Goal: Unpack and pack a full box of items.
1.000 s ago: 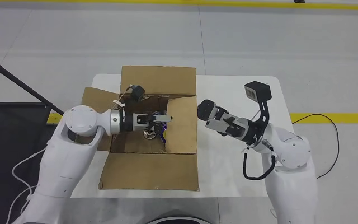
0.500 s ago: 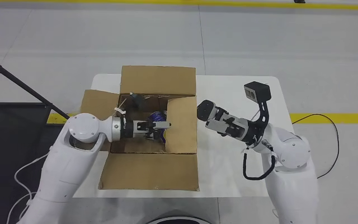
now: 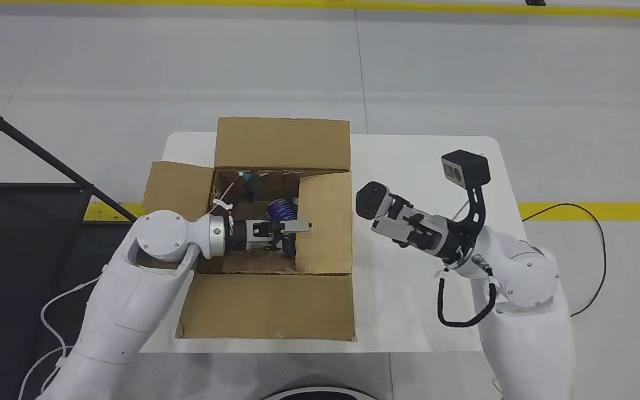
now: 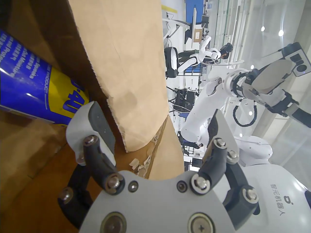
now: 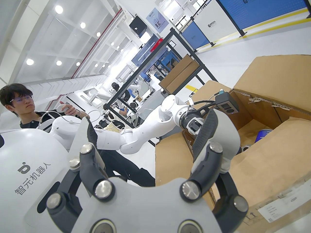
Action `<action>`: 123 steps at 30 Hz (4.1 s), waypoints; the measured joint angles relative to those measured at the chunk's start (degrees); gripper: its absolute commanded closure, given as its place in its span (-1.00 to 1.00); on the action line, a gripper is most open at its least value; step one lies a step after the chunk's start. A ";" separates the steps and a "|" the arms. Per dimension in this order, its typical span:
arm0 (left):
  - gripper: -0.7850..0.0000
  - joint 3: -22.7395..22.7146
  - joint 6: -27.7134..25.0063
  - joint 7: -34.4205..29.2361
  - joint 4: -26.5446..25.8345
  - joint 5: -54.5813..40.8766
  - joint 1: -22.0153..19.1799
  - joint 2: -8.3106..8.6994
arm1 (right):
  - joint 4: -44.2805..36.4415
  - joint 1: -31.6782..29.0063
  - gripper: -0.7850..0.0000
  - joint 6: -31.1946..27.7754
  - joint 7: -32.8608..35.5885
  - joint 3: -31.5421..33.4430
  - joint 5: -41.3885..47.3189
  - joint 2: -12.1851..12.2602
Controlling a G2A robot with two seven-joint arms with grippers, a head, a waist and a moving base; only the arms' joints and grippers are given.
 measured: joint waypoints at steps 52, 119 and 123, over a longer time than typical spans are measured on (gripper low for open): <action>-1.00 21.04 -2.18 22.13 1.02 -5.15 -15.32 -6.54 | -15.22 -14.88 -1.00 -0.77 -4.80 17.34 0.36 5.43; -1.00 -0.81 14.43 12.71 -15.76 3.07 -11.67 -5.12 | -12.44 0.99 -1.00 8.57 10.74 8.50 -9.06 10.57; -1.00 -8.44 15.39 11.32 -19.80 3.97 -8.19 -3.80 | -7.23 9.87 -1.00 10.99 13.19 1.06 -11.13 10.50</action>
